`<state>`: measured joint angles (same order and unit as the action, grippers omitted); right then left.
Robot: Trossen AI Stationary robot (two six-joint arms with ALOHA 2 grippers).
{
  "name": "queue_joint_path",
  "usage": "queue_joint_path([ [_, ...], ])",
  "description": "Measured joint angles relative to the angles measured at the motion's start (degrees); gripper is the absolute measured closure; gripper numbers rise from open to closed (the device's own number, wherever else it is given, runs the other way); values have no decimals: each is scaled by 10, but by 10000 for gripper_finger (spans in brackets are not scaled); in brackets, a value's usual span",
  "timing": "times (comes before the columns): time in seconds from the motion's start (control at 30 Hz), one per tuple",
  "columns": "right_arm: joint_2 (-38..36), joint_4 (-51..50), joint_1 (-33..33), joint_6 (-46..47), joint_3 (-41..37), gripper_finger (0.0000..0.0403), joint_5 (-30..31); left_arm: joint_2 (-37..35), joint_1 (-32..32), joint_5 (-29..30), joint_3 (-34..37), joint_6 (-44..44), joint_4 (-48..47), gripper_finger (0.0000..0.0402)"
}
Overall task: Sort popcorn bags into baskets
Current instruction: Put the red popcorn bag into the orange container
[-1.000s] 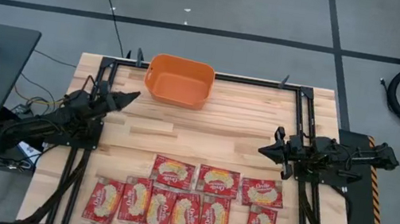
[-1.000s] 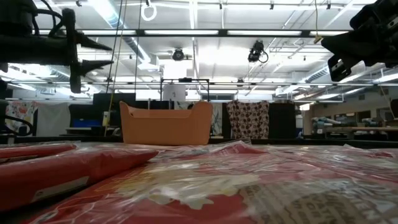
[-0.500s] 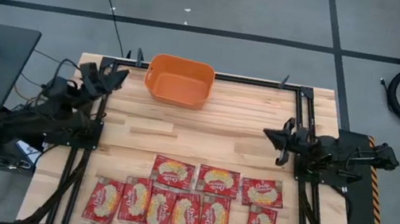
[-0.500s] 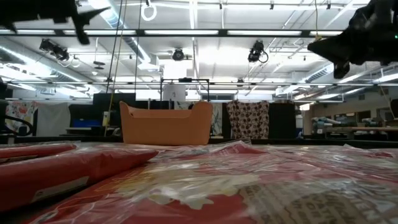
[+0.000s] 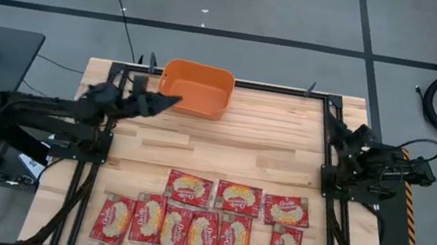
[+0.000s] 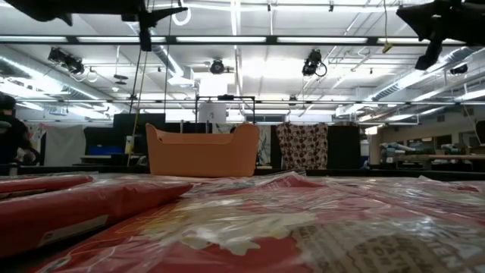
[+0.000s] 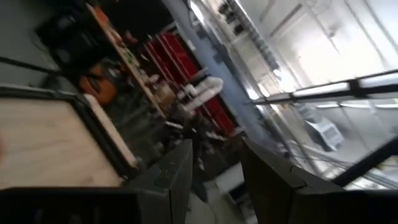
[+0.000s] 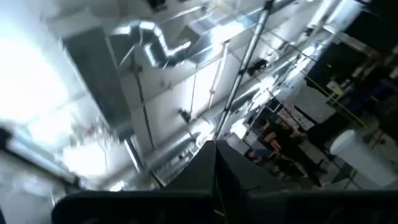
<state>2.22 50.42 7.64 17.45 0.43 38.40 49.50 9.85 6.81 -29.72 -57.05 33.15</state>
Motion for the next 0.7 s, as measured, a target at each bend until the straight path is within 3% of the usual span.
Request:
queue_joint_path([
  [0.2, 0, -1, 0, 19, 0, 386, 46, 99, -34, 0, -2, -43, 126, 260],
  [0.27, 0, -1, 0, 15, 0, 386, 49, 124, -48, -6, -17, -47, 123, 260],
  [0.43, 0, -1, 0, 37, 0, 386, 52, 182, -84, -34, -100, -35, 34, 260],
  [0.7, 0, -26, 0, 69, 0, 386, 37, 270, -119, -63, -263, 70, -186, 260],
])
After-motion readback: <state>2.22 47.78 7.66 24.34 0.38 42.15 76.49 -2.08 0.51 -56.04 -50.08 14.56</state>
